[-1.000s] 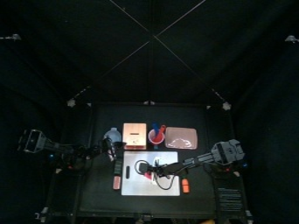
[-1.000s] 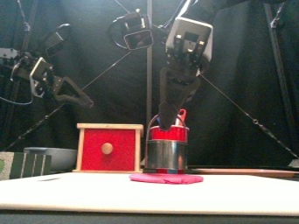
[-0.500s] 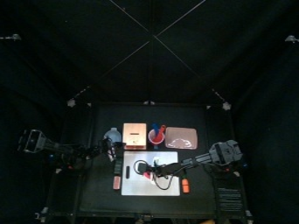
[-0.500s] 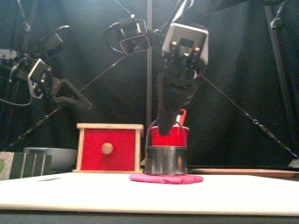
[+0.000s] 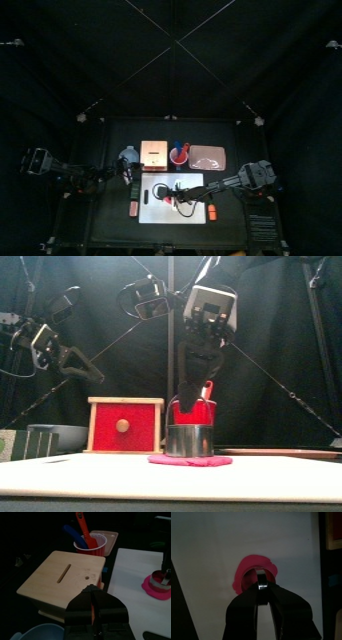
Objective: Get the cutter from the drawer then cut the dough then place the extra dough in the bowl
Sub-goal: Cut the dough
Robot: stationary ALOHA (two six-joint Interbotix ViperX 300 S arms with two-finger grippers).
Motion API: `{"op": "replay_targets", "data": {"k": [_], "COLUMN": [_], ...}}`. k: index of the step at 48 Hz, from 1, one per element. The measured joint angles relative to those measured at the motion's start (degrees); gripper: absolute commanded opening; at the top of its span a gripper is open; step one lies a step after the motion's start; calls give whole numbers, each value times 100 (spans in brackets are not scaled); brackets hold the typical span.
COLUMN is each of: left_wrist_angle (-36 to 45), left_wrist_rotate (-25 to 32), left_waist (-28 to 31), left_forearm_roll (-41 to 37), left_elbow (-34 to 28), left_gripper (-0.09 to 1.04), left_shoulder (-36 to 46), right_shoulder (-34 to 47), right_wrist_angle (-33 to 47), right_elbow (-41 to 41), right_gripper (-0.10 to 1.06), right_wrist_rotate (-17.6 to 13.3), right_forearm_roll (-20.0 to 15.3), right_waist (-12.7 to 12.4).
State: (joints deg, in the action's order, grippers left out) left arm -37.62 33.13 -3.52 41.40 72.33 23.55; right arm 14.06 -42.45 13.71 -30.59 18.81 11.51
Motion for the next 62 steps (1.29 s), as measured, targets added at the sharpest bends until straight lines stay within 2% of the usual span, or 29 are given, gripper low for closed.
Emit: {"op": "replay_targets", "data": {"k": [3, 10, 20, 25, 29, 37, 44, 50, 56, 62], "left_wrist_angle": [53, 97, 123, 149, 167, 167, 167, 167, 167, 18], "left_wrist_rotate": [9, 0, 0, 9, 9, 9, 9, -9, -149, -369], "left_waist": [9, 0, -88, -149, -220, -413, -519, -624, -826, -1028], "left_forearm_roll": [-18, -26, -26, -70, -176, -369, -501, -545, -369, -334], "left_elbow": [-44, -193, -457, -589, -712, -1055, -1310, -1503, -1802, -1951], "left_gripper": [30, 35, 49, 56, 60, 68, 75, 77, 77, 76], "left_shoulder": [0, -9, -70, -220, -316, -519, -861, -1125, -1380, -1644], "right_shoulder": [-9, -167, -914, -1441, -1942, -2584, -2821, -2716, -2531, -2364], "right_wrist_angle": [44, 158, 527, 976, 1652, 3296, 4693, 5106, 5344, 5994], "right_elbow": [0, 26, 483, 914, 1380, 2259, 2953, 3270, 3357, 3551], "right_gripper": [83, 83, 83, 83, 83, 83, 83, 83, 83, 83], "right_wrist_rotate": [0, 0, -35, -88, -97, -105, -35, -70, -26, -18], "right_forearm_roll": [114, 396, 721, 976, 1099, 1081, 1081, 967, 888, 861], "right_waist": [-9, -26, -26, -35, -88, -334, -729, -940, -949, -940]}}
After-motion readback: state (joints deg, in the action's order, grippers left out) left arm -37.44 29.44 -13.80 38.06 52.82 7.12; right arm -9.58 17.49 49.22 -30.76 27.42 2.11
